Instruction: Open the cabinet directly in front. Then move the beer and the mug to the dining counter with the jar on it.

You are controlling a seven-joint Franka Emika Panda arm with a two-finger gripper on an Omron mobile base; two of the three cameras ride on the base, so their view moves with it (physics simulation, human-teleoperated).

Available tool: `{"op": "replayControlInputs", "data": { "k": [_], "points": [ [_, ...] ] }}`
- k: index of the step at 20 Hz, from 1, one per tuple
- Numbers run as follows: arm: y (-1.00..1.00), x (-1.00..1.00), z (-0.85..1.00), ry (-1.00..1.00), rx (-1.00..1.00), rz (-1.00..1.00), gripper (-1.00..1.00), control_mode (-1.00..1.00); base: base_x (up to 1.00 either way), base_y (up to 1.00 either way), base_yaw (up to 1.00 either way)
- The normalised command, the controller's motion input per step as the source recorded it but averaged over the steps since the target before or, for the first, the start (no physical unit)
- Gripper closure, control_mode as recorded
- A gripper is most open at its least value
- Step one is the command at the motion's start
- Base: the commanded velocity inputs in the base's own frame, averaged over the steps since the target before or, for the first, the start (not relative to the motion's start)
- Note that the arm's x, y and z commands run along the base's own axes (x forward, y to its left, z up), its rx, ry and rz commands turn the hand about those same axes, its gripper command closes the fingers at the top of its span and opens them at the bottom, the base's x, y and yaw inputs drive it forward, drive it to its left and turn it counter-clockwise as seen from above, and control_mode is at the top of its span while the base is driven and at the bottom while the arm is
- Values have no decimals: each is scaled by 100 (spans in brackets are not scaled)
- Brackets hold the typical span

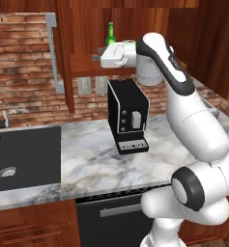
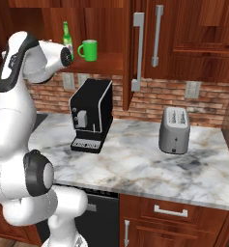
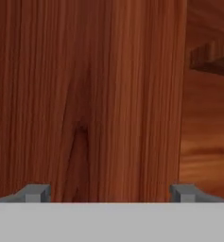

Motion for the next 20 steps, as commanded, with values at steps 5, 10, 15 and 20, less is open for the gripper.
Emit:
{"op": "replayControlInputs", "data": {
  "k": [5, 10, 15, 20],
  "points": [
    [-100, 0, 57, 41, 0, -53, -100, -100, 0, 0, 0],
    [-97, 0, 21, 43, -1, -55, -100, -100, 0, 0, 0],
    [-66, 0, -1, 34, -11, -51, -100, -100, 0, 0, 0],
    [-5, 1, 0, 5, -6, -8, -100, -100, 0, 0, 0]
  ]
}}
